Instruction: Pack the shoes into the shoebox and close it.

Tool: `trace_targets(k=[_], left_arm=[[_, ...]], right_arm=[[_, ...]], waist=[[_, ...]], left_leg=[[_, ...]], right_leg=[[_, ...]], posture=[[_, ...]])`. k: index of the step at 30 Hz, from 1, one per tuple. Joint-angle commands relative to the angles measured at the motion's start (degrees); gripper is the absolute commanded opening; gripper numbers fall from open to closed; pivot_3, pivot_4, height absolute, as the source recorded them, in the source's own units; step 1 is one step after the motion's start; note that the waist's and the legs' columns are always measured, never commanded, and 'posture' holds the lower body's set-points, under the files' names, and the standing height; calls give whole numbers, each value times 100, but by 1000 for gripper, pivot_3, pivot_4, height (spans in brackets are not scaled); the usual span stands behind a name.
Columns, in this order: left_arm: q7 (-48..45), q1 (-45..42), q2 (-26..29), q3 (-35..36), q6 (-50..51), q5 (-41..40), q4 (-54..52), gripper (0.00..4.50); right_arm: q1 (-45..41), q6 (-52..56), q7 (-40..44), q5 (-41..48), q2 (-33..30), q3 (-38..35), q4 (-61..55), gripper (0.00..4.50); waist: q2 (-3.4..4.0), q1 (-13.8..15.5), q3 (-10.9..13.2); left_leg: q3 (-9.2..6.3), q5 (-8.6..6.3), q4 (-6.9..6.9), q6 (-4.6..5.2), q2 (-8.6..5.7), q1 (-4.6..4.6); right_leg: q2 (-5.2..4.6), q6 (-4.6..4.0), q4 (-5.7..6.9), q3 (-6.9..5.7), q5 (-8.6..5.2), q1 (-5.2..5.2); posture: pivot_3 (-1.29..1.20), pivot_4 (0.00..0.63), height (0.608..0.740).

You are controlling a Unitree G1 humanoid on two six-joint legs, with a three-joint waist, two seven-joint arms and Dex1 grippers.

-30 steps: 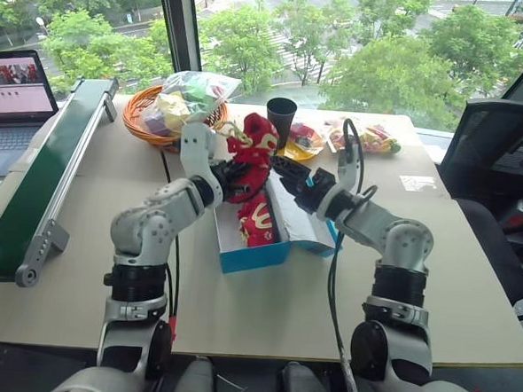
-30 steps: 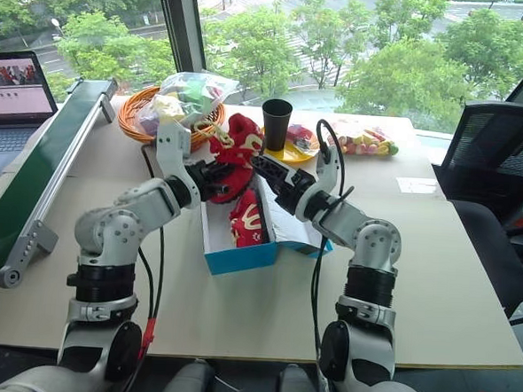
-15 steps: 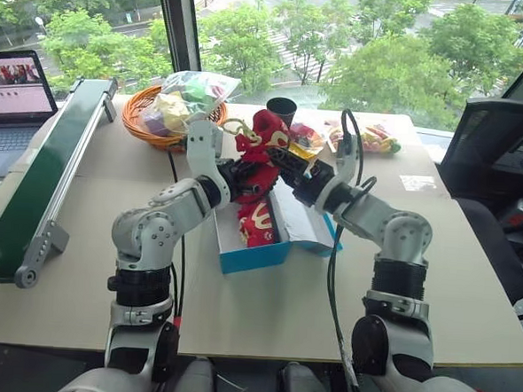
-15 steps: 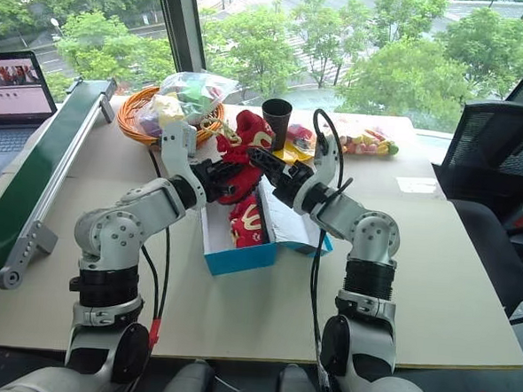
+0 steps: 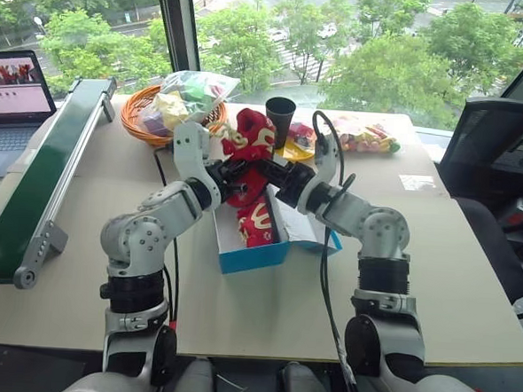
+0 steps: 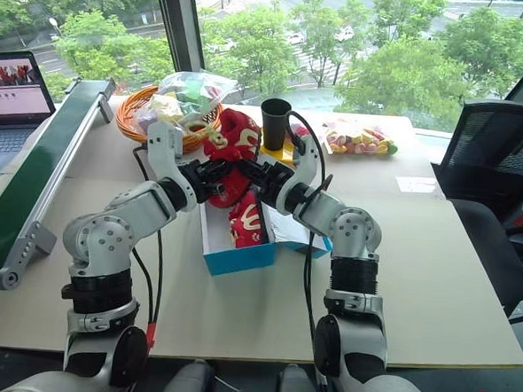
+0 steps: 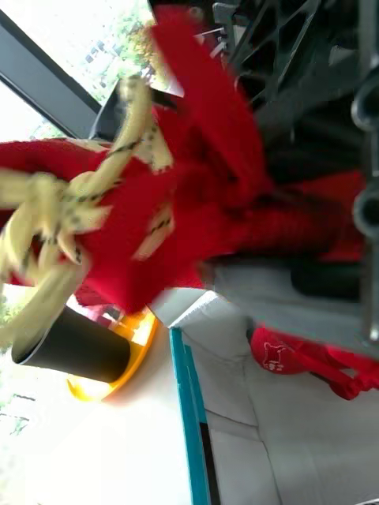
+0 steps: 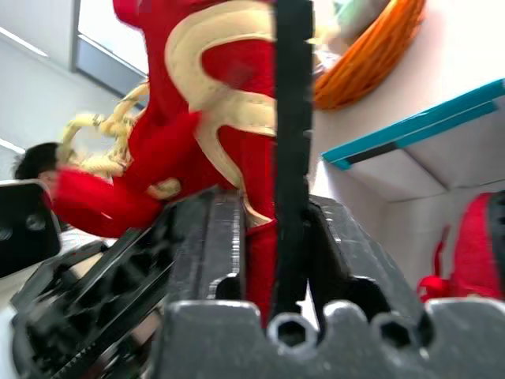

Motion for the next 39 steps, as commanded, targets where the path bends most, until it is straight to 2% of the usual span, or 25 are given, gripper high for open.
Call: trace_targets(k=[1,3,7,11,13,17,26,35,37,39], left_arm=[[-387,12,604,-27,55,-38,-240,3155],[-824,178,1374,-225,-47,249,-166,3795],[-2189,858,3331,-843,-1061,1178,-41,3807],[-3173,1442,4101,-732,-1524,1162,-72,3807],[-3354,1629,4180,-636,-1586,1093,-160,3807],[-3300,1762,4047,-608,-1646,1167,-304,3807],[-3039,2293,3884,-310,-1525,1153,-784,3807],[-2840,2675,3702,-139,-1439,1110,-1120,3807],[-2794,2729,3655,-133,-1433,1131,-1165,3807],[-2730,2811,3601,-137,-1434,1168,-1220,3807]], right_arm=[[-450,-236,54,-57,-142,-42,-243,411],[-615,-164,169,-81,-270,40,-373,406],[-846,174,257,-84,-412,346,-701,403],[-1126,654,101,21,-237,526,-834,403],[-1272,787,-14,6,-50,534,-710,403],[-1232,942,-300,-617,31,934,-330,403],[-611,647,183,-1307,92,1468,493,403],[-264,966,43,-1795,160,1673,429,403],[-412,1032,-166,-2430,-51,2330,549,403],[-470,968,-16,-2713,-200,2747,622,403]], waist=[[1,-22,1],[3,-50,2],[16,-173,10],[28,-140,17],[31,-137,19],[30,-64,19],[30,-16,20],[30,-18,20],[30,-17,19],[30,-12,19]], left_leg=[[0,0,-1,0,0,0],[0,0,-6,0,2,4],[3,0,-25,0,5,8],[4,0,-32,0,4,5],[5,0,-30,0,6,6],[3,0,-29,0,7,2],[3,-1,-24,1,8,-8],[3,-1,-22,1,8,-6],[3,-1,-22,1,8,1],[3,-1,-23,1,8,8]], right_leg=[[1,0,0,0,0,-1],[3,0,1,1,0,-2],[9,-2,-2,9,-1,-13],[5,-5,-12,11,-3,-13],[5,-5,-13,10,-3,-11],[4,-5,-15,5,-3,-9],[4,-5,-25,4,-2,-14],[4,-5,-25,4,-2,-11],[4,-5,-23,3,-2,-5],[5,-6,-23,4,-2,-1]], posture=[[0,150,740],[0,150,740],[0,150,740],[0,150,740],[0,150,740],[0,150,740],[0,150,740],[0,150,740],[0,150,740],[0,150,740]])
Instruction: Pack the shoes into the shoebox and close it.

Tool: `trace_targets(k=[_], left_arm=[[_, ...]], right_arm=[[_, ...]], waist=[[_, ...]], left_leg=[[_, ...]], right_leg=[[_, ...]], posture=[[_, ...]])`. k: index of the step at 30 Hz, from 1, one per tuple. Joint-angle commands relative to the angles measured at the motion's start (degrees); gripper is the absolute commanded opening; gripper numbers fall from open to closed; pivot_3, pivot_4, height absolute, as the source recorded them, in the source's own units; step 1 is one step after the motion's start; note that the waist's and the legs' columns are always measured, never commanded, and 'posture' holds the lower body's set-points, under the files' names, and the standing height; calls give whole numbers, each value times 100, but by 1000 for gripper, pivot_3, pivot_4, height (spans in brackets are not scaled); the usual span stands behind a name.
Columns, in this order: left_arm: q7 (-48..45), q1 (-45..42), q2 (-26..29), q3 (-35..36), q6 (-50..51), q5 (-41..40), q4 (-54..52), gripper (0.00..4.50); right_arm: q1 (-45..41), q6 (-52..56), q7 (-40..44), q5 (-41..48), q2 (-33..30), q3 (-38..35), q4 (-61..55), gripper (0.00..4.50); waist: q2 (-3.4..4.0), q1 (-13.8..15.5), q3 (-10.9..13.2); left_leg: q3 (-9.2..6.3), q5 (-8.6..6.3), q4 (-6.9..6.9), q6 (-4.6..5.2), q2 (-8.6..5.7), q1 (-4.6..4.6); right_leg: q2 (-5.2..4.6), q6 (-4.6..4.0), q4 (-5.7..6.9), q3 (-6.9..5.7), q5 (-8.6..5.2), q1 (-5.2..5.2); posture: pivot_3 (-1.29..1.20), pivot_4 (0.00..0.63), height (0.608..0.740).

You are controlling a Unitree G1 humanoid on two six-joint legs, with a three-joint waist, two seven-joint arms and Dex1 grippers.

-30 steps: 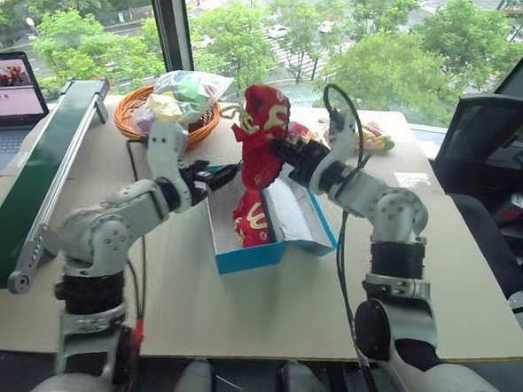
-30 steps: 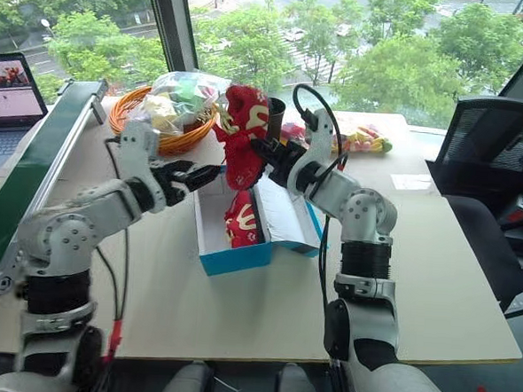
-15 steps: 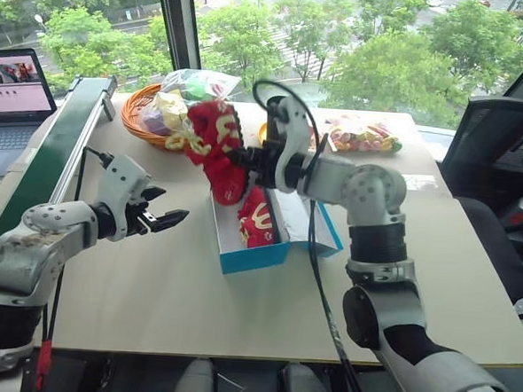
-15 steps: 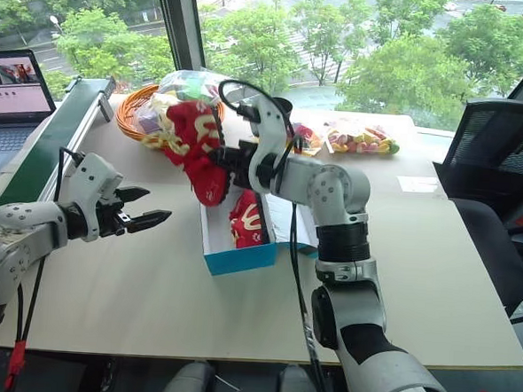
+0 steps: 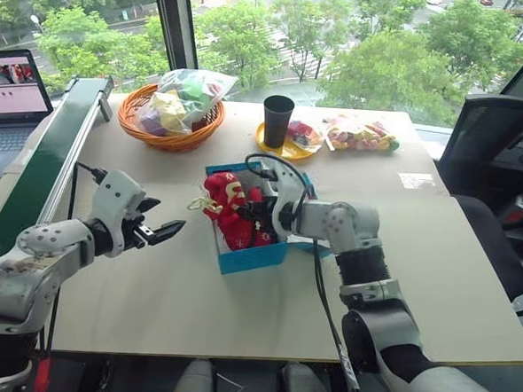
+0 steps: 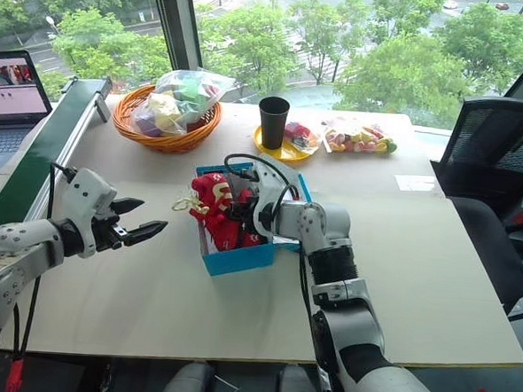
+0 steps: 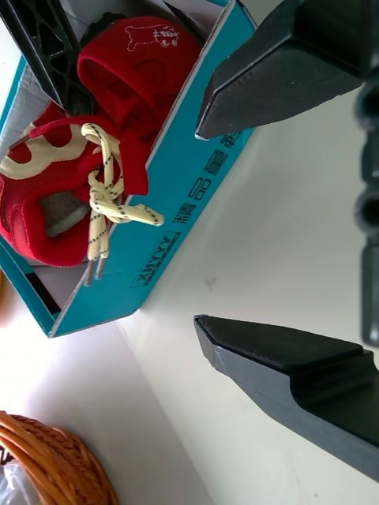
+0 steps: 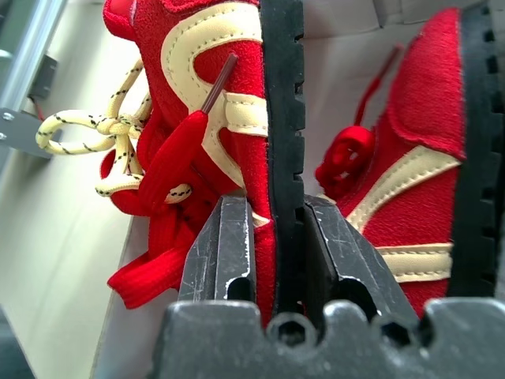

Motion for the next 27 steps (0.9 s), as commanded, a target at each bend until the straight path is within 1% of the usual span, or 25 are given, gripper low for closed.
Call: trace_targets(k=[1,4,6,7,10,11,15,16,19,20,21,23,24,25,27], left_arm=[[153,96,-77,176,-22,16,-303,3807],[265,114,-136,177,8,24,-368,3807],[329,116,-183,173,38,9,-418,3807],[352,135,-198,162,46,5,-455,3807],[411,212,-231,166,77,-12,-560,3807],[421,224,-234,176,93,-26,-582,3807],[430,222,-230,176,141,-39,-624,3807],[409,208,-218,166,150,-47,-621,3807],[246,155,-100,83,158,-60,-587,3807],[169,140,-42,43,143,-49,-576,3807],[49,122,37,-3,121,-46,-554,3807],[-221,25,202,-151,44,-29,-518,3807],[-342,-45,258,-209,4,-39,-484,3807],[-443,-156,304,-292,-29,-29,-435,3807],[-632,-384,367,-468,-146,44,-297,3807]], right_arm=[[-119,-53,53,-744,-271,780,142,403],[-225,-321,40,-1005,-168,852,687,403],[-296,-483,9,-1160,-87,854,1111,1394],[-317,-581,46,-1243,-73,918,1238,1599],[-472,-538,135,-1288,66,835,1378,2668],[-507,-486,166,-1298,83,805,1354,2942],[-583,-341,156,-1295,87,601,1093,4322],[-604,-274,143,-1266,74,522,960,4485],[-730,100,247,-1079,-34,272,378,4485],[-720,42,590,-985,-173,379,58,4485],[-623,-92,1128,-675,-298,381,-474,4485],[-426,56,2581,495,-669,159,-1713,4485],[-370,105,2917,672,-933,209,-2108,4485],[-291,50,3135,639,-1271,341,-2402,4485],[-185,89,3170,495,-1755,466,-2646,4485]], waist=[[1,13,0],[-3,21,-2],[-5,20,-4],[-5,18,-5],[-5,20,-5],[-5,18,-5],[-5,27,-5],[-5,32,-5],[-2,42,-3],[-2,43,-2],[-1,46,0],[0,41,1],[0,30,1],[0,23,2],[2,24,3]], left_leg=[[0,0,0,0,-1,3],[0,0,5,0,-1,10],[0,0,7,0,-1,19],[0,0,8,0,-1,29],[0,-1,1,-1,0,77],[0,-1,-1,-1,1,85],[-1,-1,0,-1,2,83],[-1,-1,0,-1,1,83],[-2,-1,0,-1,1,75],[-3,0,1,-1,1,61],[-4,0,1,-1,1,54],[-4,-1,2,-1,0,25],[-5,-1,1,-1,0,10],[-4,-2,0,1,0,4],[-6,-4,-1,4,0,-16]], right_leg=[[0,0,0,0,0,3],[-1,0,0,0,0,12],[-1,-1,0,-1,1,22],[0,-1,0,0,2,33],[0,1,-15,-4,0,84],[0,4,-17,-3,-2,90],[1,2,-16,-4,-1,89],[0,2,-17,-4,0,89],[0,1,-17,-5,0,84],[0,0,-18,-6,0,74],[0,0,-17,-7,1,66],[-1,0,-20,-9,1,40],[-1,0,-20,-10,1,26],[-1,0,-18,-8,1,16],[-1,1,-18,-13,0,-1]], posture=[[0,150,740],[0,150,740],[0,150,740],[0,150,740],[0,150,740],[0,150,740],[0,150,740],[0,150,740],[0,150,740],[0,150,740],[0,150,740],[0,150,740],[0,150,740],[0,150,740],[0,150,740]])
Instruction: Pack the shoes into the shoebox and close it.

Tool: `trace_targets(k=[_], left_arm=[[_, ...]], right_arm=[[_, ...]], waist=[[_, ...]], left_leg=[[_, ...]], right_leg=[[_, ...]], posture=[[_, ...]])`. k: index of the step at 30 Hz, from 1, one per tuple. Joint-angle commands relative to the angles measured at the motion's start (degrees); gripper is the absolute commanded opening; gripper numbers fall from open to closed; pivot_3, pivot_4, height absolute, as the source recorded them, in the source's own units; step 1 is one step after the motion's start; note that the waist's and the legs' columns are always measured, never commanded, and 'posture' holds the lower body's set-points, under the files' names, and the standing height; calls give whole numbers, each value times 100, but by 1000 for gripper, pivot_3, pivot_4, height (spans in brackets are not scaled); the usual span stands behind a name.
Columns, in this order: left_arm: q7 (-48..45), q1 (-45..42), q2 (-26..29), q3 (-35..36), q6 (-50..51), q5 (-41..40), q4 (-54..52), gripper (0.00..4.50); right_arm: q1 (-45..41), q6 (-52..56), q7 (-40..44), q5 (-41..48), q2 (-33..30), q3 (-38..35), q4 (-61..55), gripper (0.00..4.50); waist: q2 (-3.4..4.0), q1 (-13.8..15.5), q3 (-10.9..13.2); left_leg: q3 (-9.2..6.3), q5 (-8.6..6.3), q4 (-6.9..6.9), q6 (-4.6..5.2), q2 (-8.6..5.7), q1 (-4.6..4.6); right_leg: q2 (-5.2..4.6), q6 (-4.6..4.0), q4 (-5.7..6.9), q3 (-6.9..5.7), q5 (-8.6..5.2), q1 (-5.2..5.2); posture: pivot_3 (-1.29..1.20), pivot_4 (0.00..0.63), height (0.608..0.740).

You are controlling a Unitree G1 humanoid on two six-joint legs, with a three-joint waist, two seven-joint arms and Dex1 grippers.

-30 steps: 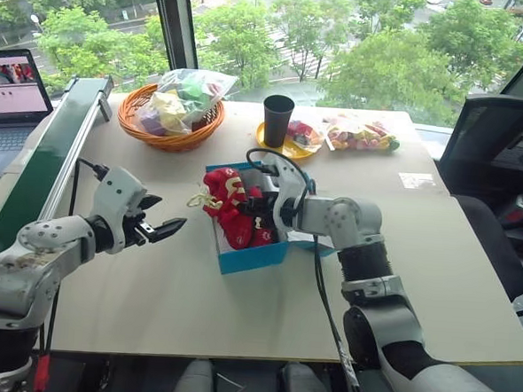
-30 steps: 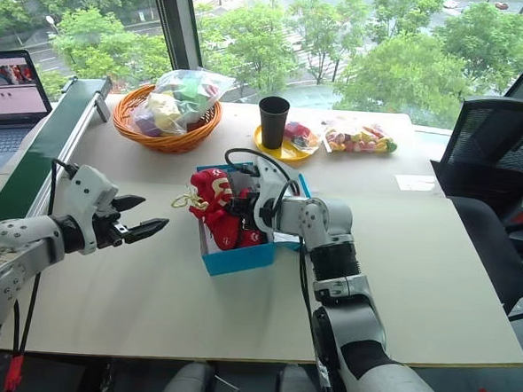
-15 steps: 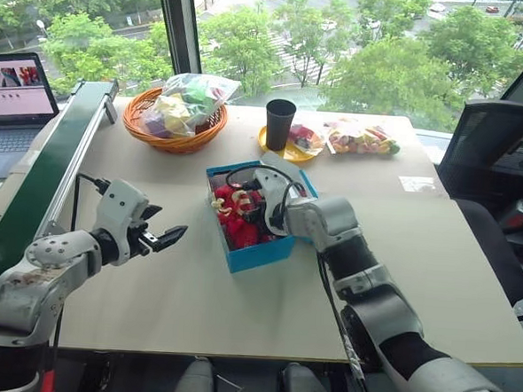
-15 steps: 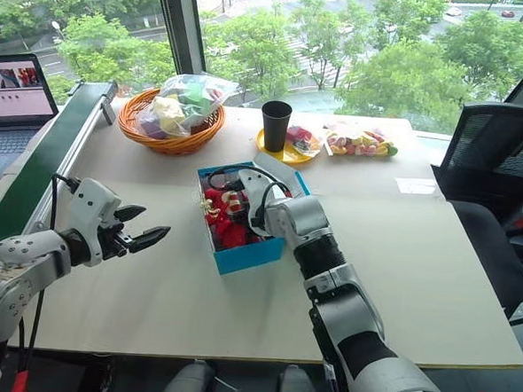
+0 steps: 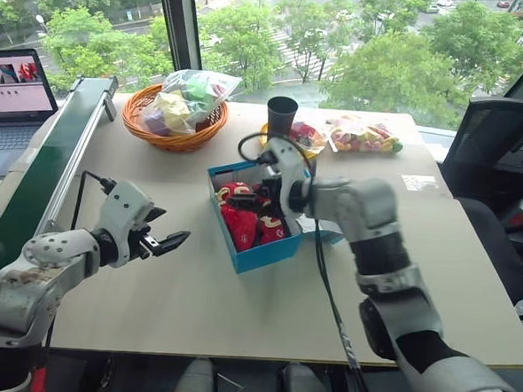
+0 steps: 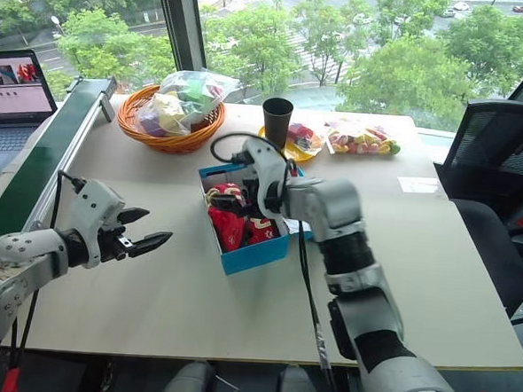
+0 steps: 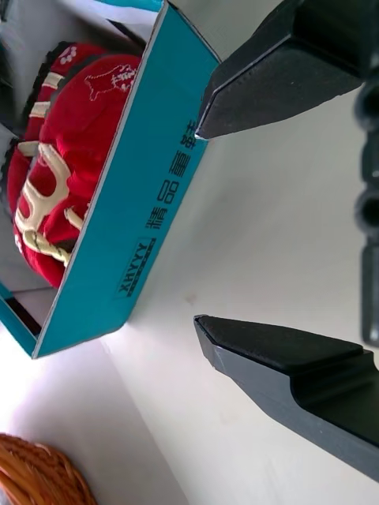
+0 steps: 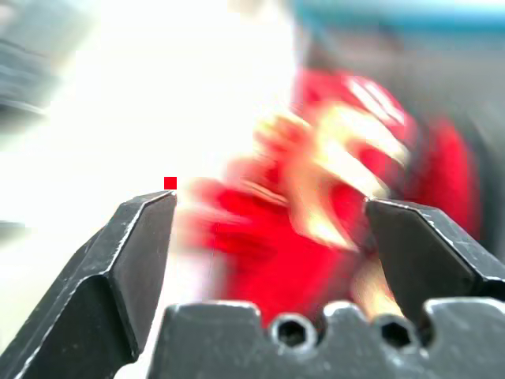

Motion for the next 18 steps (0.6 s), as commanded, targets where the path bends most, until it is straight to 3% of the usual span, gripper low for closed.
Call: trace_targets(k=[1,3,4,10,14,18], left_arm=[[-398,-414,138,-234,-286,54,122,3807],[-619,-695,154,-438,-409,112,322,3807],[-720,-833,165,-542,-466,158,430,3807],[-1369,-1711,98,-1115,-856,395,1186,3807],[-1698,-2096,70,-1388,-1089,597,1601,3807],[-1978,-2371,49,-1511,-1221,719,1906,3807]], right_arm=[[166,34,380,11,-752,66,-708,4485],[299,203,294,-25,-1151,-70,-856,4485],[410,267,259,-16,-1345,-178,-980,4239],[1809,456,-50,-98,-2432,-655,-2056,2419],[2866,418,301,-50,-3390,-289,-2976,1129],[3569,5,-152,-399,-3087,-168,-2562,28]], waist=[[-2,-1,-1],[-2,1,-1],[-3,7,0],[-5,29,2],[-2,13,6],[-6,-52,8]], left_leg=[[0,-1,2,0,1,2],[1,0,9,0,-2,3],[2,0,11,0,-2,9],[2,0,9,2,-2,-9],[4,-2,14,5,-12,-19],[6,-2,18,6,0,-3]], right_leg=[[0,0,-3,-2,0,3],[-2,0,-2,-1,0,7],[-2,1,-2,0,0,11],[-2,4,-6,0,-2,0],[-10,7,-9,2,-3,-3],[2,17,-3,7,-9,6]], posture=[[0,150,740],[0,150,740],[0,150,740],[0,150,740],[0,150,740],[0,150,740]])
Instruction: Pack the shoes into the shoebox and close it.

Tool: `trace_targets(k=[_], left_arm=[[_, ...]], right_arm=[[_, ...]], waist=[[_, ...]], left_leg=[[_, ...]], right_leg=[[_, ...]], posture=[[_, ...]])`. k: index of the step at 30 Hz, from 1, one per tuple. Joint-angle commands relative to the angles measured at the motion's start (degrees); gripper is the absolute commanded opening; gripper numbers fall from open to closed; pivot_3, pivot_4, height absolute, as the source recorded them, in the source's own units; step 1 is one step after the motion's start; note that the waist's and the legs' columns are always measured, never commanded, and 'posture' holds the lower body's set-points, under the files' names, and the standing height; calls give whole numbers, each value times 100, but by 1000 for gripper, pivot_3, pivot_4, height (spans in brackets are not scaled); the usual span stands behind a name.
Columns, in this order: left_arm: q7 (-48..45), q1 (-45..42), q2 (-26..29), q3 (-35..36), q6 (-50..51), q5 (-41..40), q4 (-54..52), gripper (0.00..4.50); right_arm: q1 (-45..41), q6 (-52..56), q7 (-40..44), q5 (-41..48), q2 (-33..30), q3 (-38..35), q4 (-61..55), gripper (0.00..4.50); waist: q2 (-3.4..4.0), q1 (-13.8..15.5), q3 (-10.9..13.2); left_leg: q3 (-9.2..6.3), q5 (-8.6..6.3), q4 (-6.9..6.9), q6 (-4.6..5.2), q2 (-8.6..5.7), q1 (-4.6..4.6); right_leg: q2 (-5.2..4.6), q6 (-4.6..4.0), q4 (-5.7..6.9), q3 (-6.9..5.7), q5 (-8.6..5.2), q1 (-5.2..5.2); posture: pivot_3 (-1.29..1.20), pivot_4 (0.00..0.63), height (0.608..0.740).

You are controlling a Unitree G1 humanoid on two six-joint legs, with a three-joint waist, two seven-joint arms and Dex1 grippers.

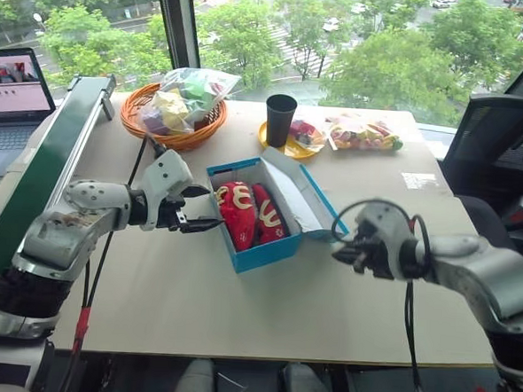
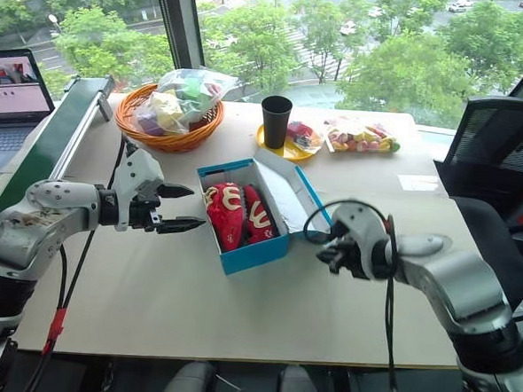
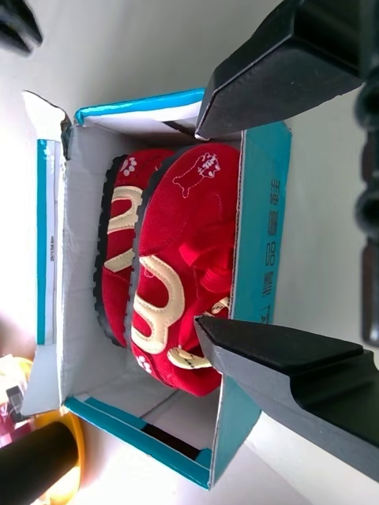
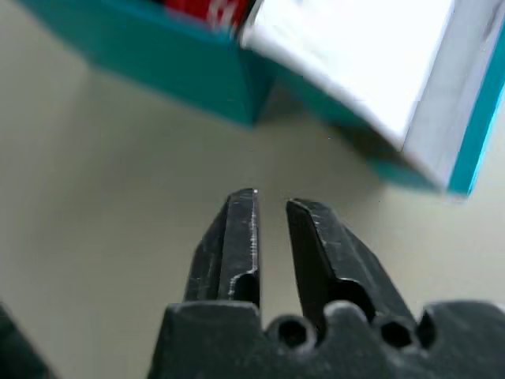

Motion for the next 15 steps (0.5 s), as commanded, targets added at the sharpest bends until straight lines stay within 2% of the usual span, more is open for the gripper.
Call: trace_targets(k=[1,4,7,10,15], left_arm=[[-290,-300,21,-3,-220,109,136,3807],[-380,-439,-38,19,-192,87,166,3807],[-442,-451,-3,28,-206,133,155,3807],[-468,-436,48,57,-185,178,119,3807],[-467,-424,113,215,-26,85,-43,3807]], right_arm=[[451,-596,-434,-343,499,20,458,28],[589,-1689,-867,-508,1693,-249,1625,28],[468,-2539,-1120,-717,2409,-474,2621,28],[358,-3299,-1417,-1199,2618,-455,3258,28],[-6,-4120,-1947,-663,3509,-1618,4129,28]], waist=[[-3,2,1],[-9,11,0],[-5,14,3],[2,43,7],[2,49,7]], left_leg=[[-1,0,3,0,4,6],[1,5,4,7,2,14],[1,6,3,7,1,15],[1,6,0,7,-4,11],[0,6,0,6,-4,5]], right_leg=[[5,21,1,0,-12,4],[2,26,0,3,-14,13],[3,27,2,7,-13,11],[-3,10,4,7,-3,6],[-4,-8,4,4,8,3]], posture=[[0,150,740],[0,150,740],[0,150,740],[0,150,740],[0,150,740]])
